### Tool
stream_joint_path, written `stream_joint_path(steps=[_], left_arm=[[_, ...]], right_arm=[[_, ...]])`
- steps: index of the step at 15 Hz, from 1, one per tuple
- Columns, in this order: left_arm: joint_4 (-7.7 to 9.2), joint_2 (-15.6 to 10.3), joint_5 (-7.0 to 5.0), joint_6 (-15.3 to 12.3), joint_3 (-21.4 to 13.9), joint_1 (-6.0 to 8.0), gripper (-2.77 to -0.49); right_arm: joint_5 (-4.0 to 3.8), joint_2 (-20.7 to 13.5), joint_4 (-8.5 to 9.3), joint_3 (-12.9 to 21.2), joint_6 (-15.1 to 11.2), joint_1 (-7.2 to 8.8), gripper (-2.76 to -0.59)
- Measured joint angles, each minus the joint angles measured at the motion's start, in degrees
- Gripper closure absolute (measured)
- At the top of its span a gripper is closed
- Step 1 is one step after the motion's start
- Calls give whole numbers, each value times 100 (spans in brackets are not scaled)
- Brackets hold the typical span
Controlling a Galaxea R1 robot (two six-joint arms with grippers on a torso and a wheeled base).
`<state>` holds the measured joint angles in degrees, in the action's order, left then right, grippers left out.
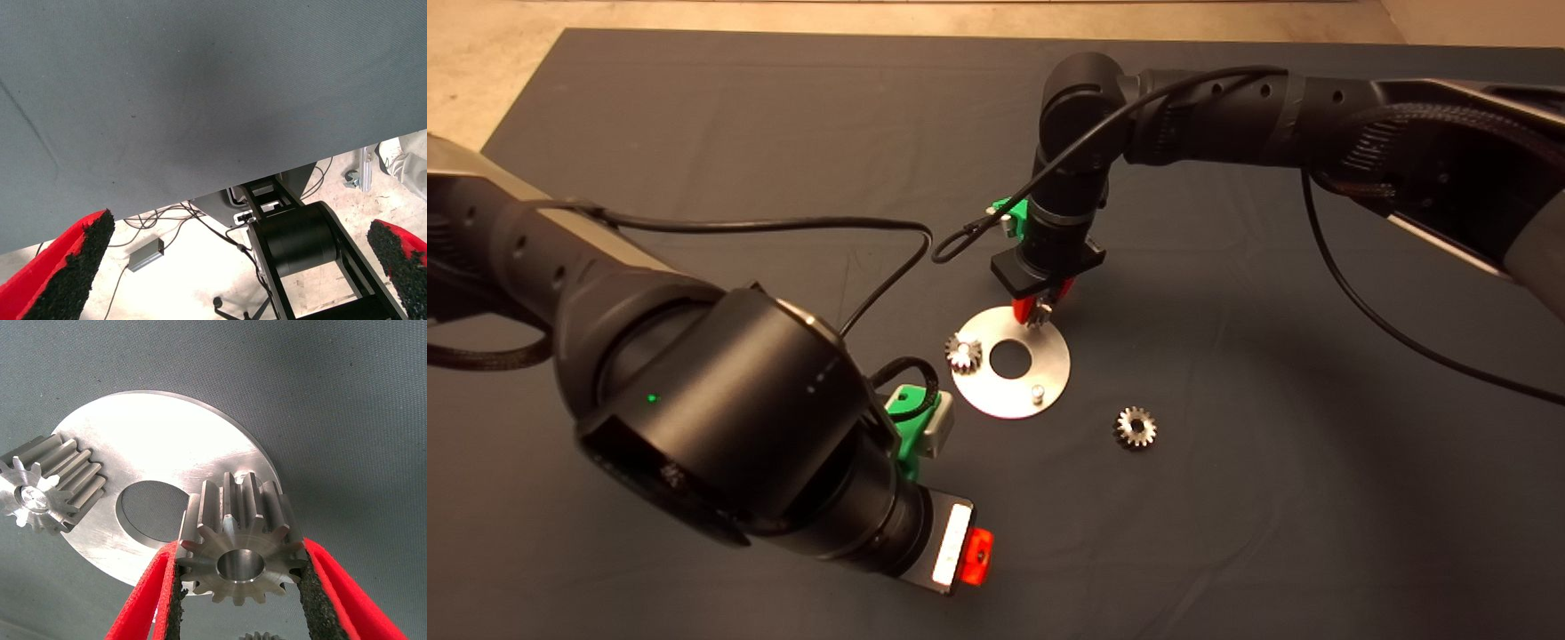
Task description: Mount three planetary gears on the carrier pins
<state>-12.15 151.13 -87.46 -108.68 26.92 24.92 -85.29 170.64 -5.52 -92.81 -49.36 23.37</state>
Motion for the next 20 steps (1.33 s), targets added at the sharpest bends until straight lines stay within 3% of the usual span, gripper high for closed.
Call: stream_joint_path(steps=[6, 9, 11, 20], left_arm=[[-2, 2, 0, 0, 12, 0, -275], [-2, 0, -2, 0, 23, -11, -275], [0, 2, 0, 2, 26, -52, -275], [0, 2, 0, 2, 50, -65, -275]], right_arm=[[-7, 2, -10, 13, 24, 2, -105], [-147, 0, -32, 15, 28, 9, -105], [-190, 0, -43, 15, 30, 9, -105], [-197, 0, -64, 15, 72, 9, -105]])
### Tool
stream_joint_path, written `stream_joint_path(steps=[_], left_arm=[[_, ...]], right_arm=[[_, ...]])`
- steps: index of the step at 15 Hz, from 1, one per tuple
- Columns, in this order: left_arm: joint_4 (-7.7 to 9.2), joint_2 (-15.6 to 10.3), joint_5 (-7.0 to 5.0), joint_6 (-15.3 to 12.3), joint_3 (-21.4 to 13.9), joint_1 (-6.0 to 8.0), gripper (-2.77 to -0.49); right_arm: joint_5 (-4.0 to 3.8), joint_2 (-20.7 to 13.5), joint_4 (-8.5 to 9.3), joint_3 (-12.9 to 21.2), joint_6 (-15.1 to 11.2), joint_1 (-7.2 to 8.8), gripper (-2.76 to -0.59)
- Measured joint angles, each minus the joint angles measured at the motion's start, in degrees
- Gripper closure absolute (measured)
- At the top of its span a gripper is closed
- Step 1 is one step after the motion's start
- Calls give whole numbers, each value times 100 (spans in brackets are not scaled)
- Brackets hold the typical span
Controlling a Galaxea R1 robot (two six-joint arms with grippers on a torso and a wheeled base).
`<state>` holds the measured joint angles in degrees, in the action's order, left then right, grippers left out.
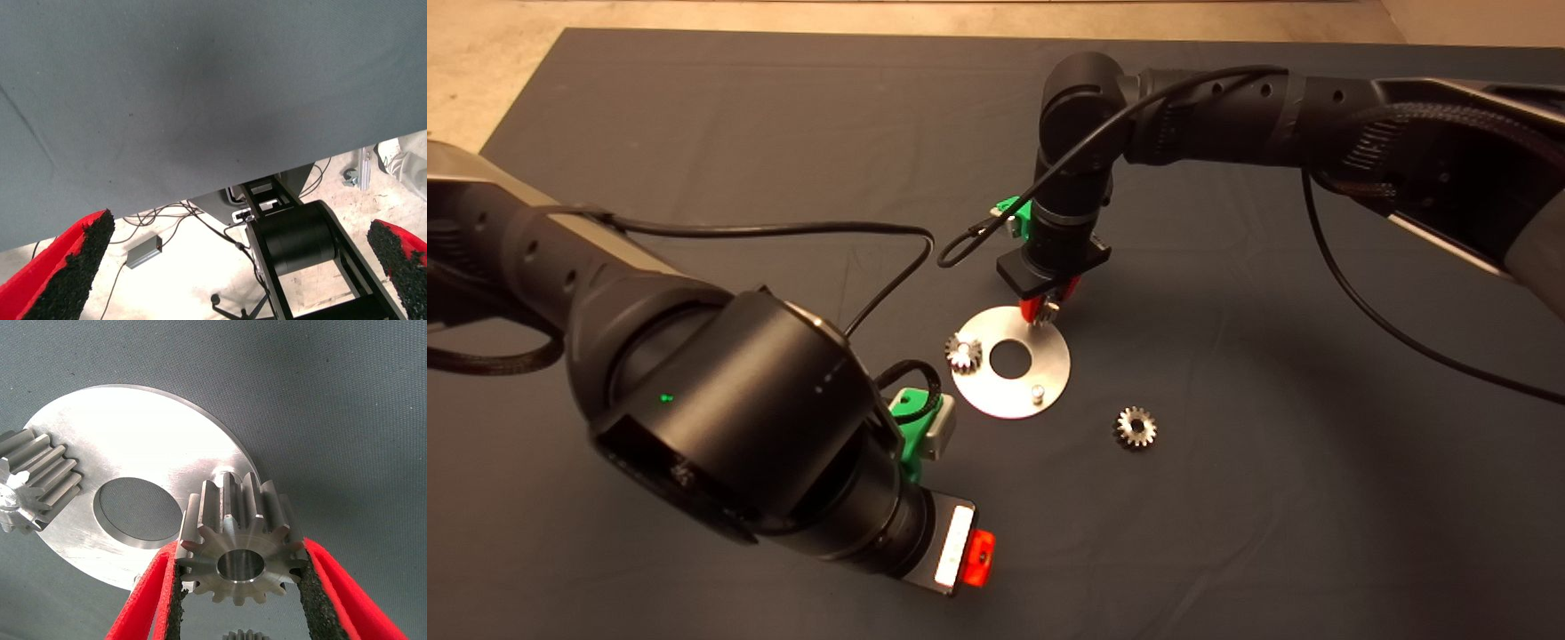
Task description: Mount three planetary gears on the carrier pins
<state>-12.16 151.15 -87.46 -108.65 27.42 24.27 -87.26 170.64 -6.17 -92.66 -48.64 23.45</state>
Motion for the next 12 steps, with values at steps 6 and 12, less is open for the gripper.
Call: stream_joint_path(steps=[6, 12], left_arm=[[-2, 0, -2, 0, 23, -29, -275], [-1, 0, 0, 0, 23, -29, -275]], right_arm=[[22, 0, 0, 0, 2, 0, -105], [322, -2, -6, -20, 16, 2, -105]])
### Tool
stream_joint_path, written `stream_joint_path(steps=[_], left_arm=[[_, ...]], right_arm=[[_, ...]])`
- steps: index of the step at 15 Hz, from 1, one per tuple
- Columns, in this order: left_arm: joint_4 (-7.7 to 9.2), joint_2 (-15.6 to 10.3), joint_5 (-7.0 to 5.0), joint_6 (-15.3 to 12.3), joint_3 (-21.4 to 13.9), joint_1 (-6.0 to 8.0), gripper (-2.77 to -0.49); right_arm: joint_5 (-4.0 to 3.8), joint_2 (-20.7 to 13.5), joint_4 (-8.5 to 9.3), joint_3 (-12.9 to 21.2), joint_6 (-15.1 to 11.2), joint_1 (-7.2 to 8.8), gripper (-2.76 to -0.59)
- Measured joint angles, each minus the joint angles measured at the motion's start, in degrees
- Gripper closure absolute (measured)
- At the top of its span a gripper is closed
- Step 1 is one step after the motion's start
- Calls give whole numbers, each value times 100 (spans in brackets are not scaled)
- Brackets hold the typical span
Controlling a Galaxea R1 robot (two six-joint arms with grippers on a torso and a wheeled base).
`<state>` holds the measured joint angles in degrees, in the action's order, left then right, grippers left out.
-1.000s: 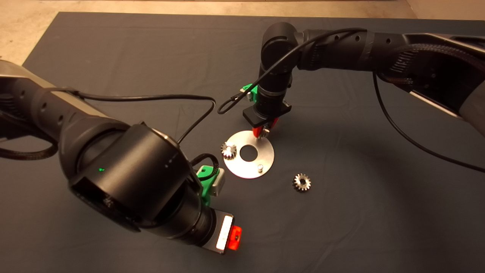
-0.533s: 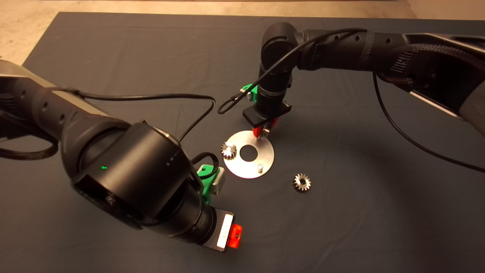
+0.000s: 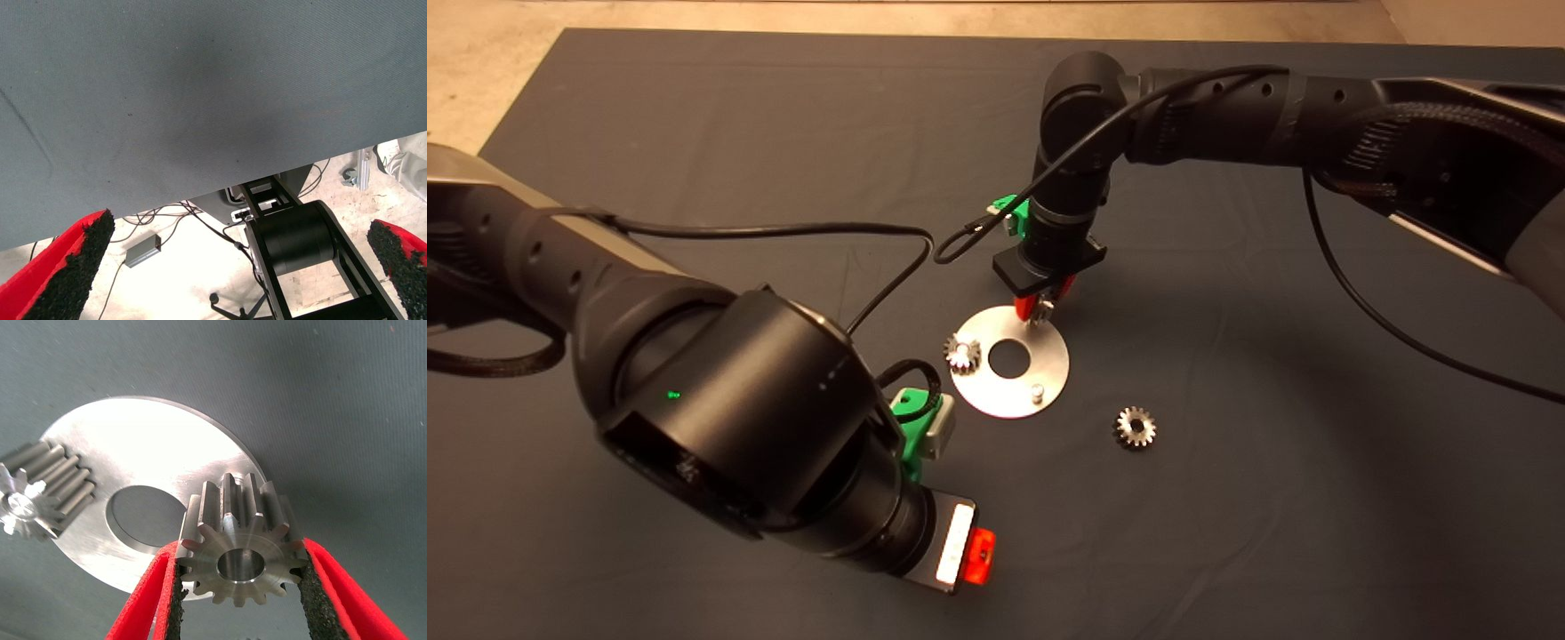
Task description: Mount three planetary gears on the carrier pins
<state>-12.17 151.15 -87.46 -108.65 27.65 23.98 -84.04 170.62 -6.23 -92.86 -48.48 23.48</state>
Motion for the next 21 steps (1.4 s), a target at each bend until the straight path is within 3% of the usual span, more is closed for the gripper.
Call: stream_joint_path(steps=[14, 17, 20, 21], left_arm=[[-1, 0, 0, 0, 0, 0, -275], [1, 0, -2, 0, 0, 0, -275], [1, 0, 0, 0, 0, 0, -275], [-1, 0, -2, 0, 0, 0, -275]], right_arm=[[28, 0, 0, 13, -2, -2, -105], [30, -13, -24, 184, 52, -13, -105], [138, -13, -29, 304, 89, -16, -105], [130, -13, -27, 369, 110, -17, -105]])
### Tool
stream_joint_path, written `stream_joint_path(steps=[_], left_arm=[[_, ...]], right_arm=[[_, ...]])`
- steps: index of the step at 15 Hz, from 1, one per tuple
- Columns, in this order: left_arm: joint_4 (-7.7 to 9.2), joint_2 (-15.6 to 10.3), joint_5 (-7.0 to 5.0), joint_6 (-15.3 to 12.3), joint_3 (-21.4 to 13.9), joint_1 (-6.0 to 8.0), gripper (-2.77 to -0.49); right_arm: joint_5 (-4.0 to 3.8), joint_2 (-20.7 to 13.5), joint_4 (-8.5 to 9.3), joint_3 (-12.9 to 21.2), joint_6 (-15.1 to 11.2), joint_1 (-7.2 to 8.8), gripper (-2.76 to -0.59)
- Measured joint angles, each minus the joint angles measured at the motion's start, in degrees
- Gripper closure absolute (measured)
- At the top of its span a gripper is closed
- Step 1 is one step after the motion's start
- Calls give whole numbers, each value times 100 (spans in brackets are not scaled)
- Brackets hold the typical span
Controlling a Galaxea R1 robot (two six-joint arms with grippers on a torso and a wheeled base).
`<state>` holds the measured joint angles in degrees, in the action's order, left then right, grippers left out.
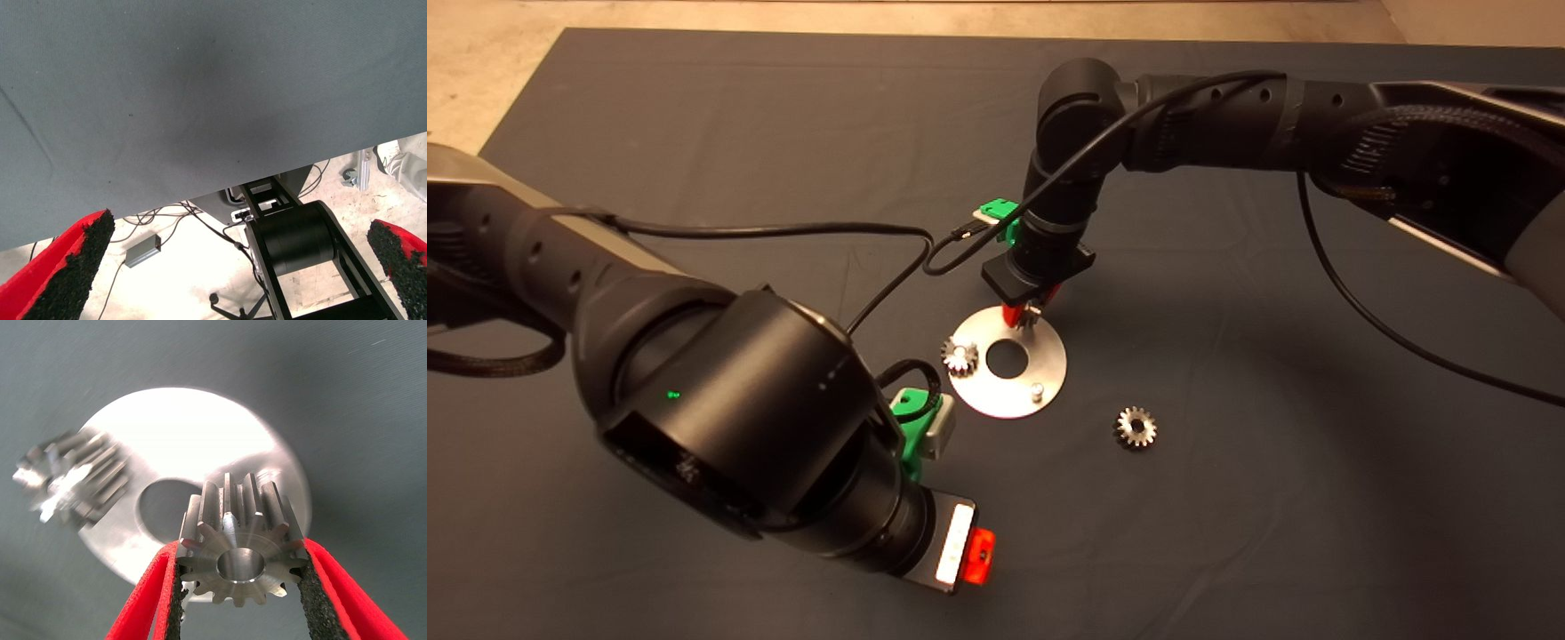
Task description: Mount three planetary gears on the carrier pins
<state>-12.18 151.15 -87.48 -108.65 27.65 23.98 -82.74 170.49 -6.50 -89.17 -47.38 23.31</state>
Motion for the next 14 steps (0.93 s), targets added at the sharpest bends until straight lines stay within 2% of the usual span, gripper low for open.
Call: stream_joint_path(steps=[11, 14], left_arm=[[0, 0, 0, 0, 0, -4, -275], [0, 0, 0, 0, 0, -52, -275]], right_arm=[[-12, 2, -6, -52, 127, 17, -105], [-15, 2, -6, -76, 191, 50, -105]])
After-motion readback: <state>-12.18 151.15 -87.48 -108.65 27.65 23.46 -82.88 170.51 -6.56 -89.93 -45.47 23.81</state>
